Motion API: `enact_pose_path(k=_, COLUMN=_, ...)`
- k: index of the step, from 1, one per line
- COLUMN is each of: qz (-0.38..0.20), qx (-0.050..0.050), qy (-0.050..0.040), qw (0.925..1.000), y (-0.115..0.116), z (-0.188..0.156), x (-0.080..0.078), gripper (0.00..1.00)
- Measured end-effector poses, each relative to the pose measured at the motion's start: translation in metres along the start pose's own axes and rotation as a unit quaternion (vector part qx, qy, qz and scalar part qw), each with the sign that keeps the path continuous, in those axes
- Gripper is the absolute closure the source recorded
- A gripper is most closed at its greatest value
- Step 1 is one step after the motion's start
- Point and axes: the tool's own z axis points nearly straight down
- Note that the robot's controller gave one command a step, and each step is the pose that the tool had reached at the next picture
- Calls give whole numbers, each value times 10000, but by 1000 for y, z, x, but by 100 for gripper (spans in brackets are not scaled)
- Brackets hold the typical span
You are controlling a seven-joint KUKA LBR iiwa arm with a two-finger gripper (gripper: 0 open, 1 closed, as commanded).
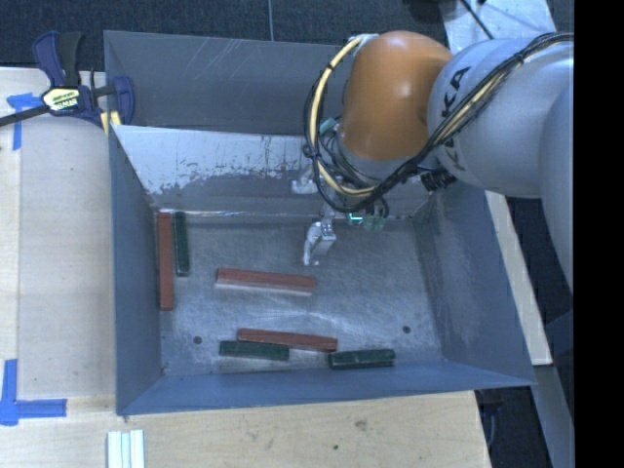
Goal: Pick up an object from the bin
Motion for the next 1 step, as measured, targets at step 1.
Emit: enact_pose_path(k=1, qz=5, qx=-2, qy=-42, qw=10000, y=0, z=-5, x=-2, gripper=0)
